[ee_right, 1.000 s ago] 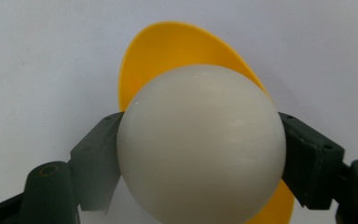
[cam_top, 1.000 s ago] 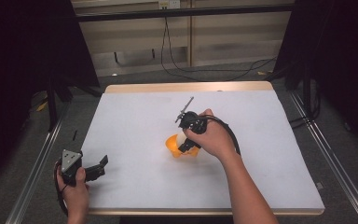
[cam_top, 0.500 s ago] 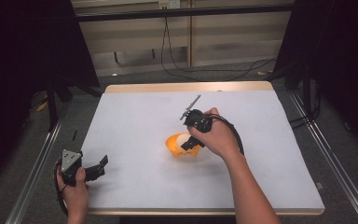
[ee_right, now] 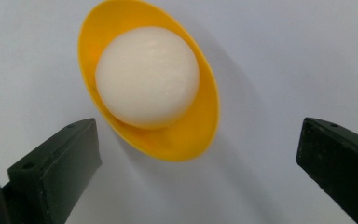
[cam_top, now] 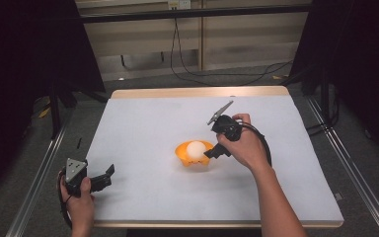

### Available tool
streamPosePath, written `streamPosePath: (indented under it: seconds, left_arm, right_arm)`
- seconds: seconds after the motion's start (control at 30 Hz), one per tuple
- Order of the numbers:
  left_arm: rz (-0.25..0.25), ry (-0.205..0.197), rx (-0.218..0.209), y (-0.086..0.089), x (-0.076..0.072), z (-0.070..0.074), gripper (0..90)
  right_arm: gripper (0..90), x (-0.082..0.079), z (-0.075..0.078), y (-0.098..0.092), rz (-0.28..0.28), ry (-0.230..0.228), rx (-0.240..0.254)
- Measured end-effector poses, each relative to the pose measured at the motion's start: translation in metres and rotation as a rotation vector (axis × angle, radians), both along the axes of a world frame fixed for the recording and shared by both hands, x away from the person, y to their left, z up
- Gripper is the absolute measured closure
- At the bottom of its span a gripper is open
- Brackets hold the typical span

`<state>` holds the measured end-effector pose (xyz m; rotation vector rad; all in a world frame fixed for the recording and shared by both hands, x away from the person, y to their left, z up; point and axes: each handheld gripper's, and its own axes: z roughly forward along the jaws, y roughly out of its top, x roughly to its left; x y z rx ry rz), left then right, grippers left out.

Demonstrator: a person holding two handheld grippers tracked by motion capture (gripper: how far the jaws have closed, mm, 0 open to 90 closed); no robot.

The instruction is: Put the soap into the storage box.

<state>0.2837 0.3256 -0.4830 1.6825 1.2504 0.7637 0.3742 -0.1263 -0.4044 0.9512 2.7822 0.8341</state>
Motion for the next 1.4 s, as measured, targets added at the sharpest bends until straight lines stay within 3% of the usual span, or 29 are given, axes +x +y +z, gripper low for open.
streamPosePath:
  seconds: [0.5, 1.1, 1.4]
  left_arm:
    - [0.003, 0.001, -0.016, 0.001, 0.000, 0.000, 0.0]
    - [0.001, -0.001, 0.001, -0.001, 0.000, 0.000, 0.0]
    - [-0.004, -0.003, 0.003, -0.001, 0.000, 0.000, 0.0]
  right_arm:
    - [0.0, -0.012, -0.008, -0.044, -0.084, -0.008, 0.019]
    - [0.0, -0.032, -0.025, -0.094, -0.128, 0.008, 0.033]
    - [0.0, -0.046, -0.031, -0.121, -0.184, 0.005, 0.041]
